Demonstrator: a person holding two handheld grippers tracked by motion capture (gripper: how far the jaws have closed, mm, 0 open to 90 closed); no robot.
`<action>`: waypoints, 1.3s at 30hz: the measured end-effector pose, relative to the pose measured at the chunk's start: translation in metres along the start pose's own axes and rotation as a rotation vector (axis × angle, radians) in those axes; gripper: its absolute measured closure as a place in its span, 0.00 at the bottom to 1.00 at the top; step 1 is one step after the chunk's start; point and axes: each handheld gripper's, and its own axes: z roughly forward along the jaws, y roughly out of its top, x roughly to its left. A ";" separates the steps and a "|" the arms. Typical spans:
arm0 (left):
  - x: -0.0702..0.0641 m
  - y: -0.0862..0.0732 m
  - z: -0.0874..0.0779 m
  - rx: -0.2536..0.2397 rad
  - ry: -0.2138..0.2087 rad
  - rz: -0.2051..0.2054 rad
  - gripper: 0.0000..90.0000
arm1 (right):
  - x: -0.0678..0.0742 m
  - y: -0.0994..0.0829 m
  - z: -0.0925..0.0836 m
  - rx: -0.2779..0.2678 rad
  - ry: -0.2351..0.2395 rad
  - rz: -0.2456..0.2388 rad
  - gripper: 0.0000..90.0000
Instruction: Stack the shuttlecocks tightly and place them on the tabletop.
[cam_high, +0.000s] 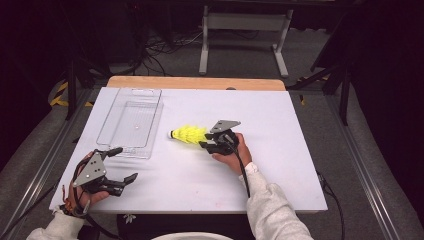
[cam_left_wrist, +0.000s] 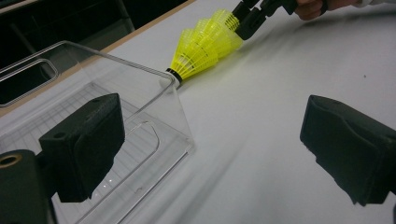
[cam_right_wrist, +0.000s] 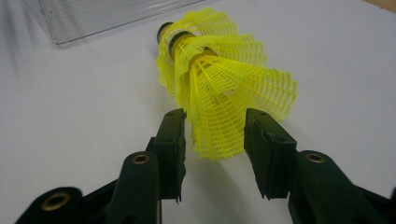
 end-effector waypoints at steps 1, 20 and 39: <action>0.000 0.000 0.000 -0.001 -0.002 0.002 0.08 | 0.000 0.000 0.000 0.001 0.000 -0.002 0.64; 0.000 0.000 -0.001 0.000 0.003 0.005 0.08 | 0.005 0.003 -0.016 -0.044 -0.056 -0.028 0.57; -0.001 0.000 0.001 0.003 -0.002 0.004 0.08 | 0.002 0.001 -0.035 -0.080 -0.117 -0.039 0.46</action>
